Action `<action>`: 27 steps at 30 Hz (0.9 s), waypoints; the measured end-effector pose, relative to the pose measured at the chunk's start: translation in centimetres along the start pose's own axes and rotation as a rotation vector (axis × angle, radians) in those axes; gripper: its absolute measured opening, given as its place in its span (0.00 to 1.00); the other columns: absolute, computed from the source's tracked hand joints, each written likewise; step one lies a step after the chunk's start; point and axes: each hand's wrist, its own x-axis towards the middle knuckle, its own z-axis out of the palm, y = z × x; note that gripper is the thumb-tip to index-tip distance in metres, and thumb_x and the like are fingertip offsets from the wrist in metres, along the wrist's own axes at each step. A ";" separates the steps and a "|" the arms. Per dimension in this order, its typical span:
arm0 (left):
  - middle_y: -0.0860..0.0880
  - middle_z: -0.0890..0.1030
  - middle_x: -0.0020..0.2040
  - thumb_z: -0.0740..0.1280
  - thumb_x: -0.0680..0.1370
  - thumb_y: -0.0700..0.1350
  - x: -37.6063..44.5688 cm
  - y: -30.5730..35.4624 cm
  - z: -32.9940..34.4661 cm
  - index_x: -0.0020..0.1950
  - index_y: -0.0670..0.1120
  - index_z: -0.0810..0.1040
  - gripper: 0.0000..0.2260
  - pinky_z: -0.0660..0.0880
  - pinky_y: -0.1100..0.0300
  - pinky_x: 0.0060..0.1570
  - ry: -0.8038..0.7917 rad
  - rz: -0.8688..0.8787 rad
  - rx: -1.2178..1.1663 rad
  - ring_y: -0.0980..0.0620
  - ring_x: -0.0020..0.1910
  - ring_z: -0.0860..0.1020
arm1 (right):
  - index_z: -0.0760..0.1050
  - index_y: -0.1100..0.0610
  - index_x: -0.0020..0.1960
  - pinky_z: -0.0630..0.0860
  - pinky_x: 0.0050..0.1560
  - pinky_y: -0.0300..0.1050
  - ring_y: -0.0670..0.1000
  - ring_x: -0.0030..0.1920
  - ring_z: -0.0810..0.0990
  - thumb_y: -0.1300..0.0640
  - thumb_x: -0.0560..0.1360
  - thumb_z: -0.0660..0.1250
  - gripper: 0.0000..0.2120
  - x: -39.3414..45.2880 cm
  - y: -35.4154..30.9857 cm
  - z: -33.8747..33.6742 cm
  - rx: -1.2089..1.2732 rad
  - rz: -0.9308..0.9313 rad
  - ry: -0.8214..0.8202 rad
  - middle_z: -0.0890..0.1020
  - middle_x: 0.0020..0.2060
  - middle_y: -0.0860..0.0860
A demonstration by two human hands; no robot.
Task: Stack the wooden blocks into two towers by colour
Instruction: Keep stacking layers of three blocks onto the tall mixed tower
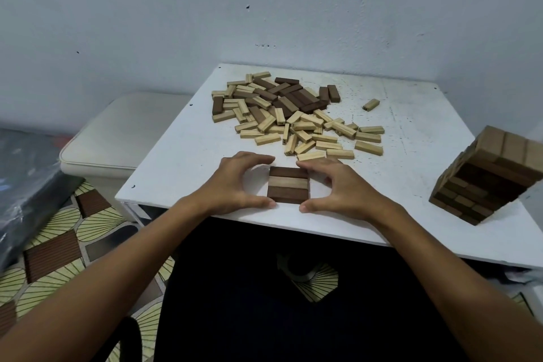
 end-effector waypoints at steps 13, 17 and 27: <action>0.63 0.77 0.58 0.76 0.57 0.66 0.4 0.4 -0.1 0.66 0.59 0.70 0.39 0.66 0.48 0.69 0.007 0.009 -0.080 0.59 0.63 0.73 | 0.71 0.49 0.70 0.68 0.67 0.43 0.42 0.64 0.69 0.48 0.63 0.80 0.38 -0.4 -0.5 0.1 0.008 -0.017 0.088 0.75 0.65 0.46; 0.60 0.79 0.56 0.77 0.55 0.62 1.0 1.2 -0.6 0.65 0.54 0.74 0.39 0.69 0.68 0.58 0.030 0.056 -0.162 0.68 0.58 0.74 | 0.72 0.51 0.70 0.71 0.61 0.37 0.40 0.61 0.71 0.50 0.63 0.80 0.37 -0.7 -1.1 -0.9 0.030 -0.036 0.117 0.76 0.64 0.46; 0.55 0.82 0.55 0.79 0.54 0.59 6.9 8.8 -4.1 0.61 0.51 0.77 0.37 0.72 0.70 0.56 0.040 0.302 -0.182 0.62 0.56 0.79 | 0.74 0.54 0.67 0.67 0.49 0.26 0.44 0.58 0.75 0.55 0.64 0.80 0.33 -2.9 -3.3 -9.5 -0.040 -0.051 0.334 0.80 0.57 0.47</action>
